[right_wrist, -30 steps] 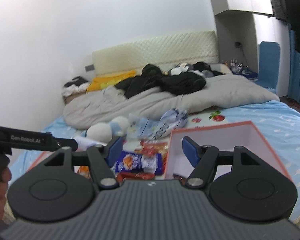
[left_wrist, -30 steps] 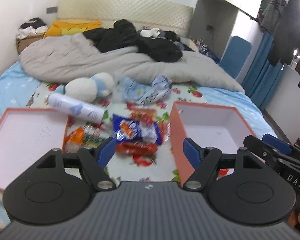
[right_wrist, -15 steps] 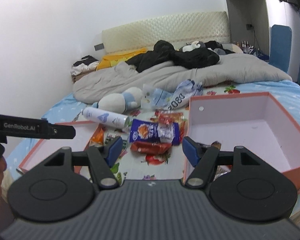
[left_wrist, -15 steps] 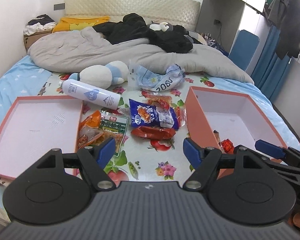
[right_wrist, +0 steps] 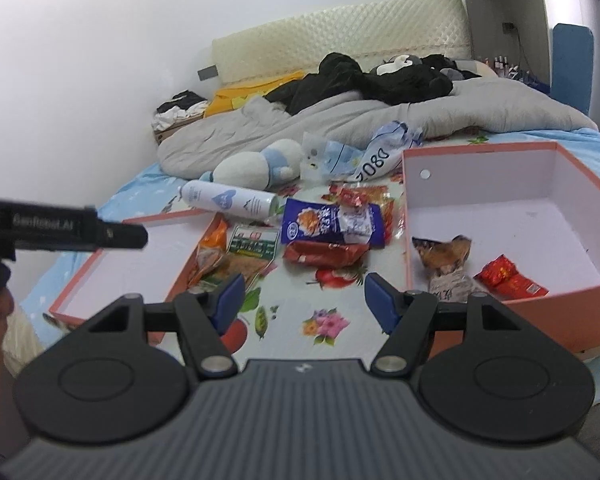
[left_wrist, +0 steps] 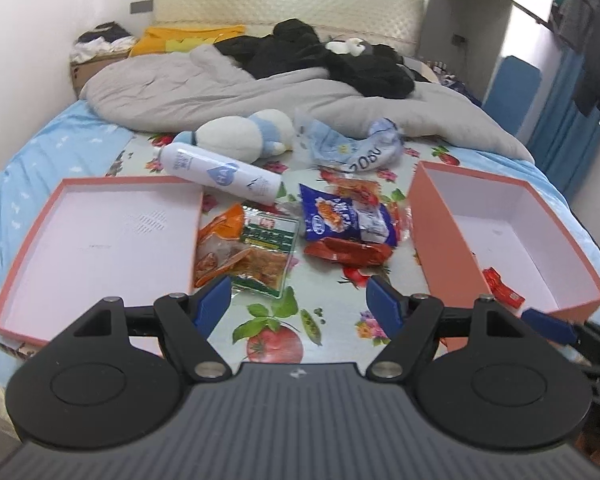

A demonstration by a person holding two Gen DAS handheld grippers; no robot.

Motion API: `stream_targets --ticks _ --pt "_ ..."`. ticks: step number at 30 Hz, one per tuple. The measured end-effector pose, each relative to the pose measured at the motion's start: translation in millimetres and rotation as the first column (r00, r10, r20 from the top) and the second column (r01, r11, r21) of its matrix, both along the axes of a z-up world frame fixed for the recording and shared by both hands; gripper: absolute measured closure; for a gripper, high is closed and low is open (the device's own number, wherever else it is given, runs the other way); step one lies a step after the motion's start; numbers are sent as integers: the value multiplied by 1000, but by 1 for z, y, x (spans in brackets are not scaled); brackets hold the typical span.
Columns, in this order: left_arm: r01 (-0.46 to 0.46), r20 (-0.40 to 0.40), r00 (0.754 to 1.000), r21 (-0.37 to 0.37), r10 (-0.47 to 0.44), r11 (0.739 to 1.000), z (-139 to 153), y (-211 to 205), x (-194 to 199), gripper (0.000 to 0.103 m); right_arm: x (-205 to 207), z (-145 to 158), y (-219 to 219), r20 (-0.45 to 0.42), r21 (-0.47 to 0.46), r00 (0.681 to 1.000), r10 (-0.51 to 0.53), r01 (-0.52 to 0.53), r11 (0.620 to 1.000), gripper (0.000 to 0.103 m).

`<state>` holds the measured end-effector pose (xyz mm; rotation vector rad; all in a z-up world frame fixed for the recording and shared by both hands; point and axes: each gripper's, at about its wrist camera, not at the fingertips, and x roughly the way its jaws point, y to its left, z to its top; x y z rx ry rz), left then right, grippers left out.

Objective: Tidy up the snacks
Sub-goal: 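Withdraw both open tools from the box back toward the snack pile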

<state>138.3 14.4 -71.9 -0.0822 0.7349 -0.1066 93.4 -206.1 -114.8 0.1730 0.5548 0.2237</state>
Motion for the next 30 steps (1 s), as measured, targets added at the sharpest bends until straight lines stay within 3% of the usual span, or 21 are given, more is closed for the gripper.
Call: stream_targets --ticks 17,26,30 --pt "-28 -73 997 5 28 1000 -45 13 44 25 37 -26 32 -61 -43 997 54 -56 997 35" --pt "-61 -125 990 15 63 998 -70 24 90 25 87 -34 41 -78 -56 995 55 -60 997 35" --pt "-35 -145 988 62 43 997 -83 26 118 25 117 -41 41 -100 -44 994 42 -46 998 35"
